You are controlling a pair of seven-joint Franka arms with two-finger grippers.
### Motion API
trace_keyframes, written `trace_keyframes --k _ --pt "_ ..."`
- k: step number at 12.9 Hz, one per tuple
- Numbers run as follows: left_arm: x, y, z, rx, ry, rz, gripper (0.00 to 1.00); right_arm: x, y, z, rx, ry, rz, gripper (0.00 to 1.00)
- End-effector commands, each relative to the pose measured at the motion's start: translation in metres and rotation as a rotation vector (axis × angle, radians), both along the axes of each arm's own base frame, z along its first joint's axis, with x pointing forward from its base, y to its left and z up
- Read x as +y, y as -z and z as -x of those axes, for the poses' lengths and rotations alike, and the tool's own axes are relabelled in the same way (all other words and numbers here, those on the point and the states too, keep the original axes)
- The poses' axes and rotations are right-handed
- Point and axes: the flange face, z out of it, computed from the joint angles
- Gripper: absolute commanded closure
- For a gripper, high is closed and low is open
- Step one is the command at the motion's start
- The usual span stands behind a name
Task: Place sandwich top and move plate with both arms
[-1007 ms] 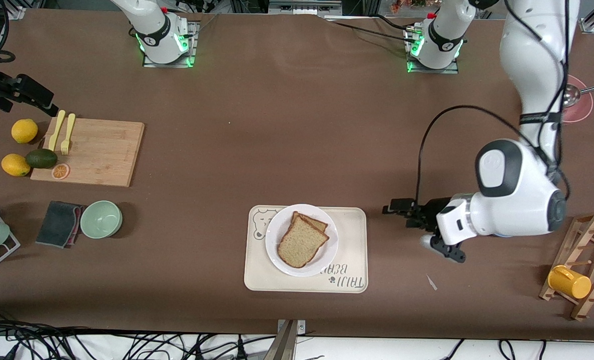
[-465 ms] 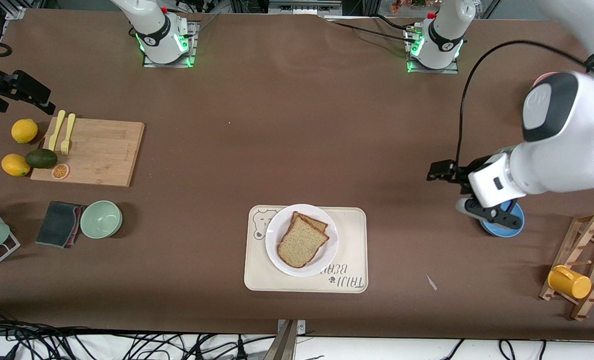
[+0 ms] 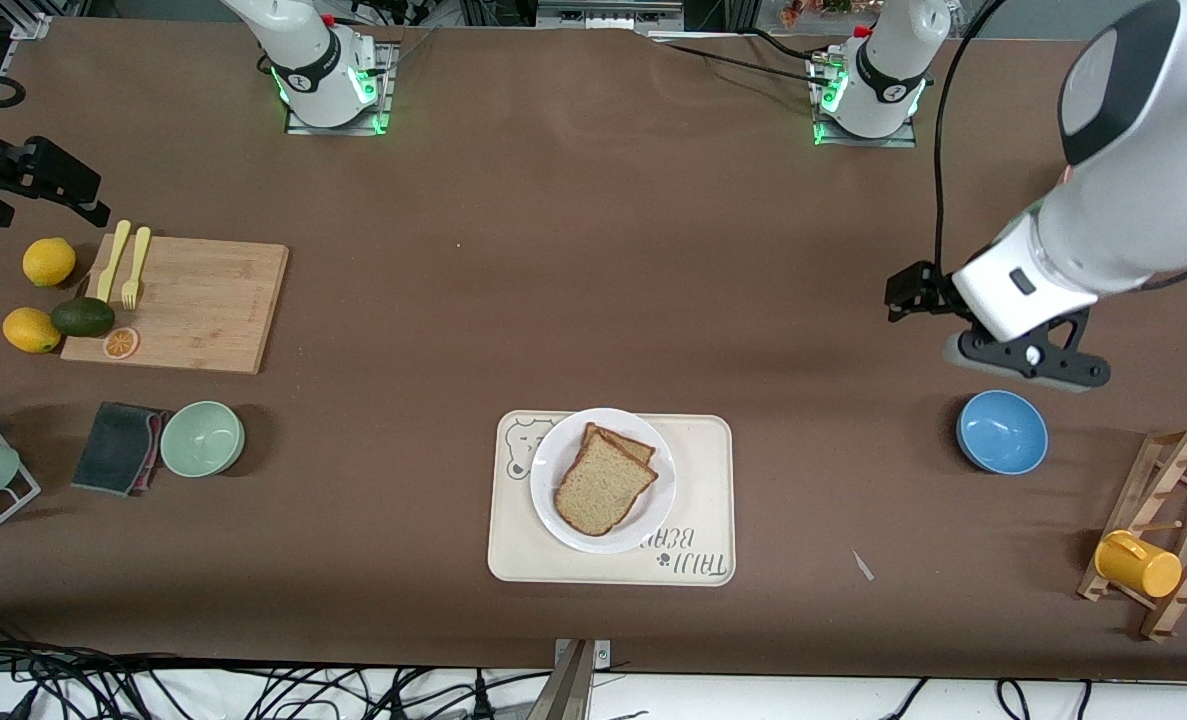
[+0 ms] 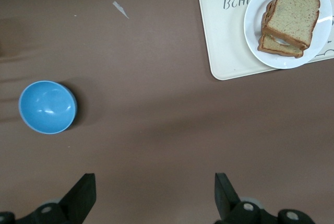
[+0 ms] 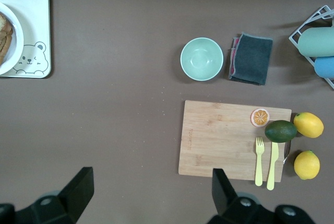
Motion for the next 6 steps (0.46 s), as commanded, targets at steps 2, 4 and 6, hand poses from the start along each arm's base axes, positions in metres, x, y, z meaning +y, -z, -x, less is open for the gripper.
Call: trace_keyframes --k 2,4,6 --pt "0.051 -0.022 0.037 -0.028 -0.072 -0.041 0.00 -0.002 -0.008 0.002 -0.007 0.001 -0.007 0.00" --pt "0.077 -0.025 0.047 -0.079 -0.117 -0.024 0.00 0.000 -0.007 0.003 -0.001 -0.002 -0.005 0.00" --pt "0.086 -0.017 0.064 -0.095 -0.133 -0.028 0.00 0.000 -0.007 0.003 0.001 -0.004 -0.005 0.00"
